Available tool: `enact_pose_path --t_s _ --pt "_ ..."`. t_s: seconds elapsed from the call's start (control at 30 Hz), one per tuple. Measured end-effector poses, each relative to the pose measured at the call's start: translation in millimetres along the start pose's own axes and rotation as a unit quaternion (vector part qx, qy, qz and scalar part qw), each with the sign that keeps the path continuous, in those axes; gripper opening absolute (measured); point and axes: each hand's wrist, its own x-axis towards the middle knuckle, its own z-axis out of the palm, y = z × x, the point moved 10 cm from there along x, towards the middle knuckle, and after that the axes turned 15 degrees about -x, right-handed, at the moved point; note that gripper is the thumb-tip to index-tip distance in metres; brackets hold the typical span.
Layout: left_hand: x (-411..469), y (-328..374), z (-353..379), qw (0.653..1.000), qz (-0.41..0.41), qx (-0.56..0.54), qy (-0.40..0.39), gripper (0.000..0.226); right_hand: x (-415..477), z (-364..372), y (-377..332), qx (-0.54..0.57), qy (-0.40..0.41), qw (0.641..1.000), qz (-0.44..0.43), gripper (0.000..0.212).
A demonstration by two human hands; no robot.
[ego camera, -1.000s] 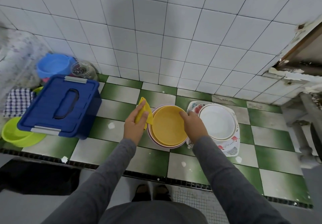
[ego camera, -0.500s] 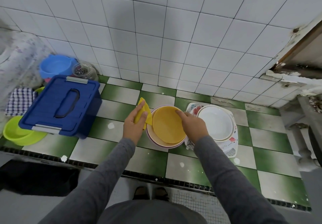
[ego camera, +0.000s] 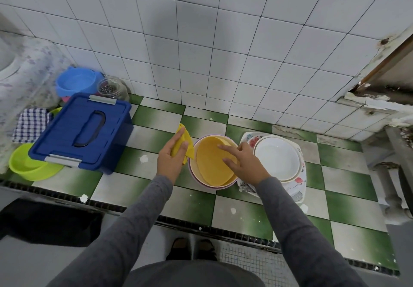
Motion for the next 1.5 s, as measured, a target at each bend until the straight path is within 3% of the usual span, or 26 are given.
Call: enact_pose_path --t_s 0.3,0.93,1.17,1.5 --pt "0.2 2.9 0.6 1.0 0.006 0.004 -0.003 0.043 -2.1 12.3 0.6 0.119 -0.058 0.991 0.035 0.045" --pt "0.8 6.4 -3.7 1.0 0.003 0.011 -0.008 0.043 -8.8 15.7 -2.2 0.27 -0.049 0.957 0.089 0.043" --pt "1.4 7.4 -4.9 1.0 0.0 0.016 -0.022 0.042 -5.7 3.6 -11.3 0.204 -0.046 0.976 0.061 0.041" --pt "0.8 16.5 -3.7 0.999 0.001 -0.003 -0.053 0.036 -19.8 -45.8 -22.7 0.135 0.085 0.987 0.026 0.047"
